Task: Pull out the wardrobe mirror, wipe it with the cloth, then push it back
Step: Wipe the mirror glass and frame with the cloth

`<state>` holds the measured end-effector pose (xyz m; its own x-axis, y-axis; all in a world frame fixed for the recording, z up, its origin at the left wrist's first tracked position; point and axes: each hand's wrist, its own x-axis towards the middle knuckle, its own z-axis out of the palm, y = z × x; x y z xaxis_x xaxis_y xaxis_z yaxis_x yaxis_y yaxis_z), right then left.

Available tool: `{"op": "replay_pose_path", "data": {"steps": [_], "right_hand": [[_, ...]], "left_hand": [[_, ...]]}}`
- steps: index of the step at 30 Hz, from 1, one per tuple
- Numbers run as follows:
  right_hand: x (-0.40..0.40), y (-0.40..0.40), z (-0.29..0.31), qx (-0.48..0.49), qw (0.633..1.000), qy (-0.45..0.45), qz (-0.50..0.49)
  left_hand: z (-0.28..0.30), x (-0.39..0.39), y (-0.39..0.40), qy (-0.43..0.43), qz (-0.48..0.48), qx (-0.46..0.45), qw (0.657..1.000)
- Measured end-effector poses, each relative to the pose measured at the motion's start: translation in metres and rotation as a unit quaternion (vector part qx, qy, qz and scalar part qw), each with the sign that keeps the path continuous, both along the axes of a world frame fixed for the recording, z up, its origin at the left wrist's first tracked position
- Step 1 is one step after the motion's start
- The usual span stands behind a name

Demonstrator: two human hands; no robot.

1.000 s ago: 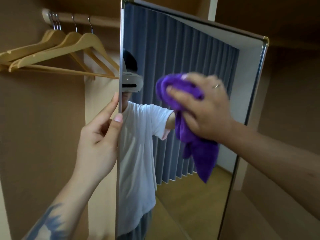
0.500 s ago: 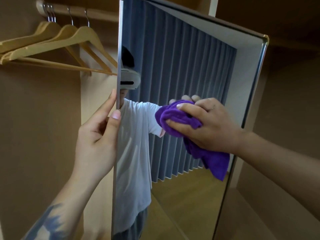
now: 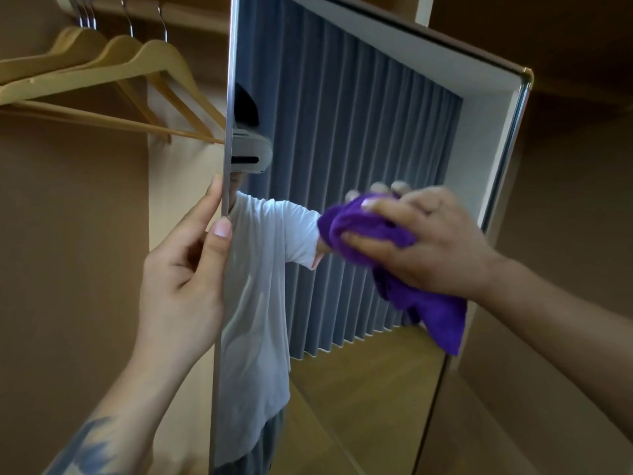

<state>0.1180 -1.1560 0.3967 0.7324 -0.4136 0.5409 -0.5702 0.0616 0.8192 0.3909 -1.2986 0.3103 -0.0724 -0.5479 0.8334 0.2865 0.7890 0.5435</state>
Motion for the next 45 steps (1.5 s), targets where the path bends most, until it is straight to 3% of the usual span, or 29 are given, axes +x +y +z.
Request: {"op": "replay_pose_path", "data": {"steps": [5, 7, 10, 13, 17, 19, 20, 23, 25, 27, 29, 30, 32, 34, 36, 38, 40, 41, 42, 43, 45], "right_hand": [[-0.007, 0.004, 0.016, -0.099, 0.974, -0.202, 0.005], [0.001, 0.001, -0.003, -0.067, 0.983, -0.171, 0.010], [-0.001, 0.002, -0.019, 0.017, 0.999, -0.027, 0.006], [-0.015, 0.005, -0.001, 0.009, 1.000, 0.018, 0.000], [-0.026, 0.012, 0.013, -0.098, 0.976, -0.191, -0.028], [-0.015, 0.008, -0.006, -0.096, 0.968, -0.232, -0.017], [-0.008, 0.006, -0.018, -0.058, 0.978, -0.199, 0.002], [-0.006, 0.011, -0.037, 0.055, 0.998, 0.009, 0.014], [-0.019, 0.017, -0.025, 0.029, 0.999, 0.030, -0.006], [-0.035, 0.024, -0.007, -0.051, 0.995, -0.087, -0.022], [-0.041, 0.028, -0.001, -0.109, 0.965, -0.236, -0.038], [-0.038, 0.027, -0.007, -0.112, 0.956, -0.266, -0.048], [-0.028, 0.020, -0.030, -0.054, 0.977, -0.201, -0.040], [-0.029, 0.019, -0.044, 0.041, 0.998, -0.038, -0.021], [-0.038, 0.022, -0.031, 0.044, 0.998, 0.028, -0.028], [-0.051, 0.025, -0.016, -0.038, 0.997, -0.068, -0.024], [-0.057, 0.028, -0.010, -0.144, 0.949, -0.280, -0.030], [-0.055, 0.027, -0.015, -0.176, 0.919, -0.352, -0.035], [-0.050, 0.025, -0.022, -0.176, 0.913, -0.364, -0.047], [-0.044, 0.022, -0.032, -0.140, 0.935, -0.321, -0.055], [-0.040, 0.022, -0.048, -0.029, 0.989, -0.138, -0.035]], "left_hand": [[0.000, -0.003, 0.002, 0.002, -0.007, 0.011, 1.000], [0.000, -0.002, 0.001, 0.004, -0.006, 0.011, 1.000], [0.000, -0.002, 0.001, 0.000, -0.004, 0.006, 1.000], [0.000, -0.001, 0.003, -0.002, 0.002, 0.006, 1.000], [-0.001, -0.003, 0.004, 0.003, 0.009, 0.010, 1.000], [-0.002, -0.004, 0.004, 0.005, 0.016, 0.006, 1.000], [-0.002, -0.004, 0.004, 0.006, 0.022, 0.005, 1.000], [-0.003, -0.006, 0.004, 0.017, 0.032, 0.001, 0.999], [-0.003, -0.006, 0.002, 0.028, 0.030, -0.009, 0.999], [-0.003, -0.007, 0.002, 0.033, 0.035, -0.006, 0.999], [-0.002, -0.007, 0.003, 0.039, 0.034, 0.000, 0.999], [-0.002, -0.008, 0.003, 0.043, 0.034, 0.000, 0.999], [-0.003, -0.008, 0.004, 0.042, 0.033, -0.001, 0.999], [-0.002, -0.008, 0.007, 0.041, 0.034, -0.002, 0.999], [-0.002, -0.008, 0.007, 0.039, 0.033, -0.002, 0.999], [-0.001, -0.007, 0.007, 0.026, 0.024, 0.000, 0.999], [0.001, -0.007, 0.009, 0.023, 0.019, 0.002, 1.000], [0.001, -0.008, 0.011, 0.025, 0.020, 0.003, 0.999], [0.001, -0.008, 0.012, 0.028, 0.021, 0.003, 0.999], [0.001, -0.008, 0.012, 0.031, 0.024, 0.003, 0.999], [0.000, -0.008, 0.012, 0.035, 0.031, 0.000, 0.999]]}}
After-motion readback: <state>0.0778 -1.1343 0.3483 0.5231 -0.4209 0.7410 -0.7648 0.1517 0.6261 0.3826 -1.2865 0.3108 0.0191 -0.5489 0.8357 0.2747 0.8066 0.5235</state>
